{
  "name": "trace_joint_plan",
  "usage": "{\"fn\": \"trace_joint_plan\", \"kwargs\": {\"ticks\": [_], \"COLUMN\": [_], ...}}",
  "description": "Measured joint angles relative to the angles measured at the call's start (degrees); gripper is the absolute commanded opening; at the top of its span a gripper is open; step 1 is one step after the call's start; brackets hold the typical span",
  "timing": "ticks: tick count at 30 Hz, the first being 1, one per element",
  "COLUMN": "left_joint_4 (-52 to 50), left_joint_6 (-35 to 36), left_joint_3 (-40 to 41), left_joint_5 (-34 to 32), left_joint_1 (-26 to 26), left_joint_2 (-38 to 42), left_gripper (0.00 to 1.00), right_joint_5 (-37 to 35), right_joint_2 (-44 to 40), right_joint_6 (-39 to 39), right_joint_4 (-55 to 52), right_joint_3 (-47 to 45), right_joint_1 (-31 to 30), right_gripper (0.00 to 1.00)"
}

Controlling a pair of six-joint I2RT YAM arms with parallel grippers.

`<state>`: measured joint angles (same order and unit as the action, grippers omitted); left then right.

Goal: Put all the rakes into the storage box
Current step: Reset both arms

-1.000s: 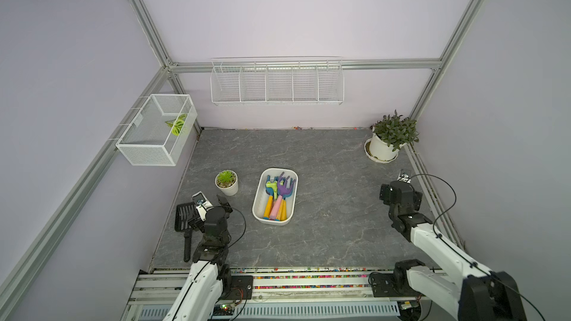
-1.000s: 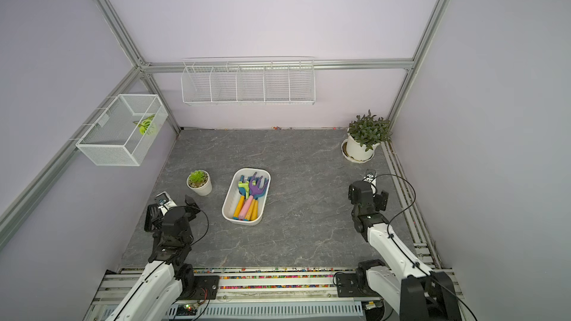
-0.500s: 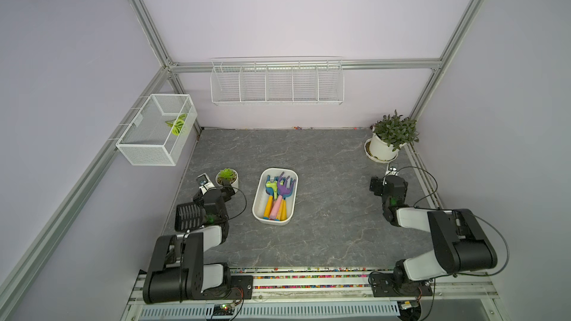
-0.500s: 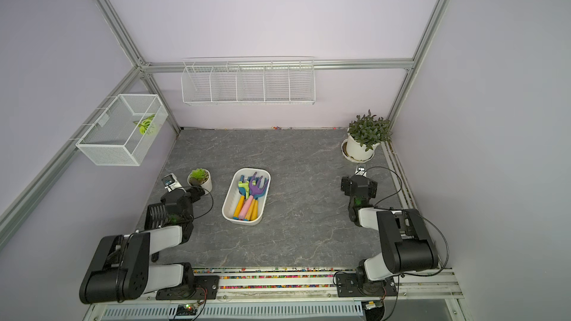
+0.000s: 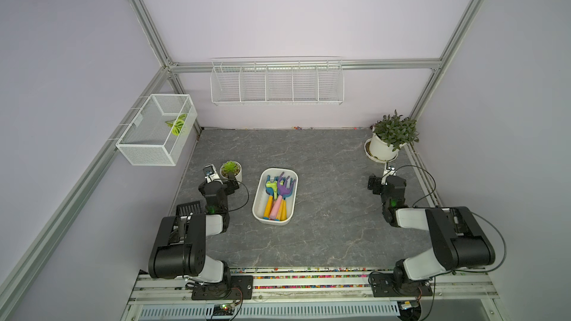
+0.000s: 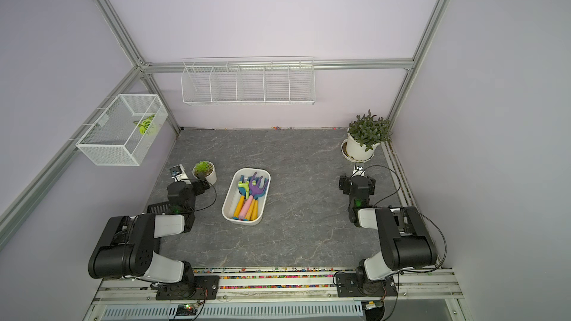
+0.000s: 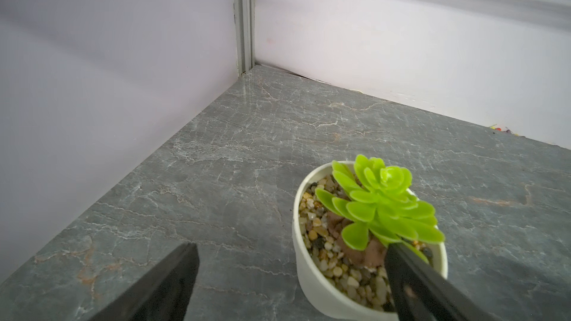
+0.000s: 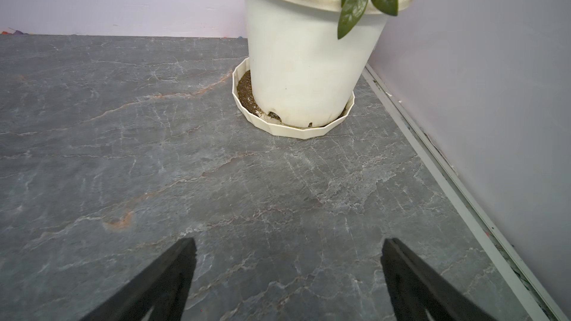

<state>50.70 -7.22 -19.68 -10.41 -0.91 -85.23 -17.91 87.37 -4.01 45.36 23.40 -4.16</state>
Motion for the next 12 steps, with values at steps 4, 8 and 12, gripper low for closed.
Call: {"fn": "trace_joint_plan", "kwargs": {"ticks": [4,8,12], "left_joint_4": [0.00,0.02,0.00], "left_joint_6": [0.04,0.09,0.24], "left_joint_3": [0.00,0.00,0.00], "left_joint_5": [0.20,0.22,0.22], "left_joint_1": [0.00,0.00,0.00], "left_joint_2": [0.00,0.00,0.00], "left_gripper": [1.00,1.00,1.00], "right_joint_5": [0.00,0.00,0.00], "right_joint_2": [0.00,0.00,0.00], "right_joint_6": [0.02,0.02,0.02], "right_joint_4": [0.04,-0.04,-0.04], "right_joint_3": [0.00,0.00,0.00], "right_joint_1": [0.00,0.00,0.00], "right_gripper": [0.99,0.99,0.99]}}
